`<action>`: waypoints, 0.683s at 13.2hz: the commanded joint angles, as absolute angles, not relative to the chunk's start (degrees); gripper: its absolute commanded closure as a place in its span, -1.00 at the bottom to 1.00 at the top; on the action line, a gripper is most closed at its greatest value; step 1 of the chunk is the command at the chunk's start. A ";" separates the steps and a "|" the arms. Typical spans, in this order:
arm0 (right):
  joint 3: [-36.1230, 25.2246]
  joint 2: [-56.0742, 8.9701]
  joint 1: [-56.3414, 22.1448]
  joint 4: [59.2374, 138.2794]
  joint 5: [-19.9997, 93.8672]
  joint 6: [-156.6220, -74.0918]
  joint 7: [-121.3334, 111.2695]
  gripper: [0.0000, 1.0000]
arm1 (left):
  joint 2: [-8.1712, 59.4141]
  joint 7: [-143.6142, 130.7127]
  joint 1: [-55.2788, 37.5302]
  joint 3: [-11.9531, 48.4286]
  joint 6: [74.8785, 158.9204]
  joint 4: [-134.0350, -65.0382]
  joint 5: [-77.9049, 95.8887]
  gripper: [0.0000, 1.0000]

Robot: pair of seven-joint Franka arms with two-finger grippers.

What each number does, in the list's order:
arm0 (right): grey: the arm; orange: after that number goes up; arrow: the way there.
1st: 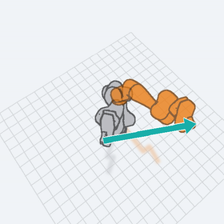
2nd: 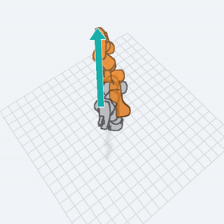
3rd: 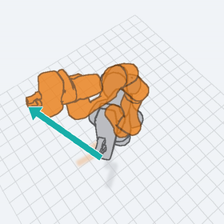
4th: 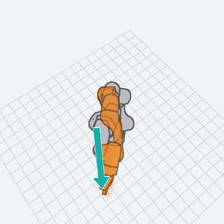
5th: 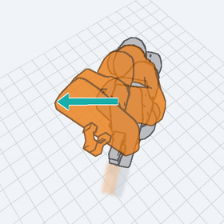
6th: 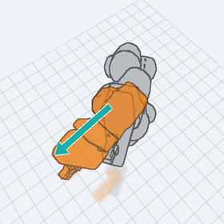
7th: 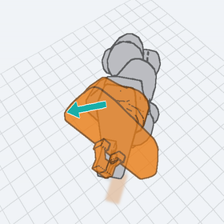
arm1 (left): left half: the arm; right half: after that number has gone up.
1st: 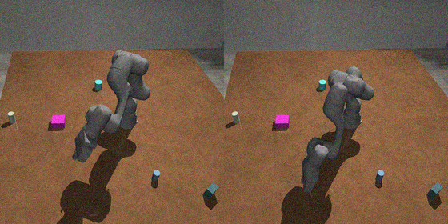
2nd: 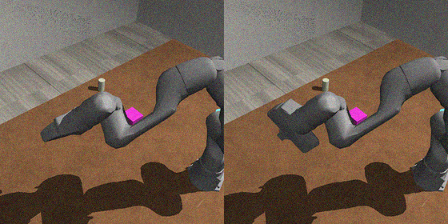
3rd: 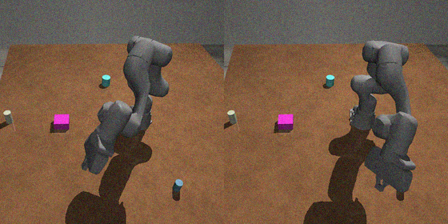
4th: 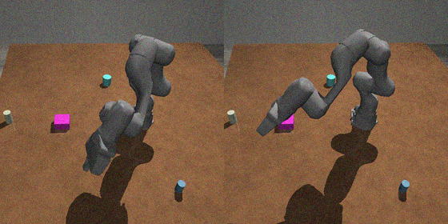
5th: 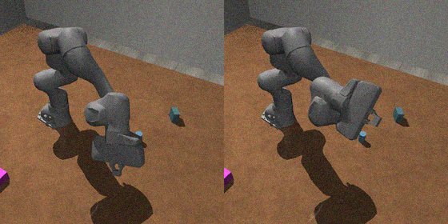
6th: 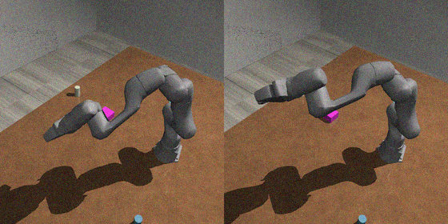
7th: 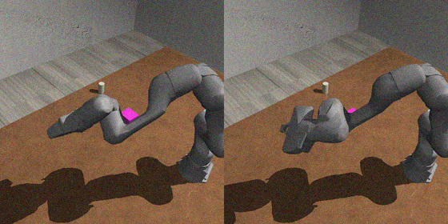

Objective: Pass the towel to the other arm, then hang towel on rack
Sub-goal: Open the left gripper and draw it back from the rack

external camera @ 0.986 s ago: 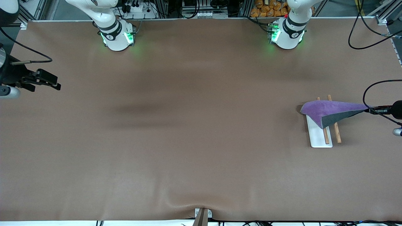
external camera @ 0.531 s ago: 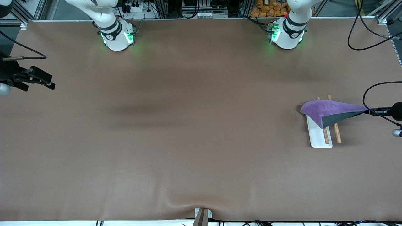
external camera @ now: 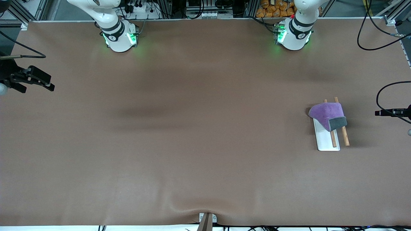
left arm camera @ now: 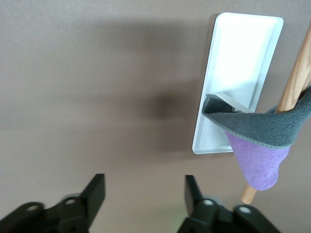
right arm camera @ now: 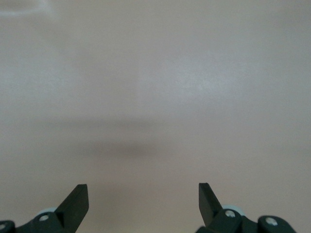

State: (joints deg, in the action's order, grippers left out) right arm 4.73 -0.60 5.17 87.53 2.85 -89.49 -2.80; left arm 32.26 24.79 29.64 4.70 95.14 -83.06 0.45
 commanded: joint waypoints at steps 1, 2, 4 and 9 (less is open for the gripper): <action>4.92 -1.41 4.75 85.87 2.02 -88.95 -2.81 -1.00 | 29.72 25.67 29.71 5.71 95.10 -81.66 0.70 -1.00; 4.92 -1.41 4.66 85.87 2.02 -88.95 -2.81 -1.00 | 28.31 25.14 29.10 5.80 95.10 -81.65 0.70 -1.00; 5.01 -1.23 3.18 85.78 2.72 -89.03 -2.81 -1.00 | 25.85 24.79 28.13 7.29 95.10 -81.56 0.62 -1.00; 4.92 -1.23 0.88 85.43 2.29 -89.47 -2.81 -1.00 | 19.08 14.43 28.04 14.13 94.83 -81.56 -0.17 -1.00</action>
State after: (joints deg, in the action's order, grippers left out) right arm 5.00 -0.60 1.05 87.14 2.93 -89.82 -2.79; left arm 22.11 17.93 27.98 11.78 95.25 -80.37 0.47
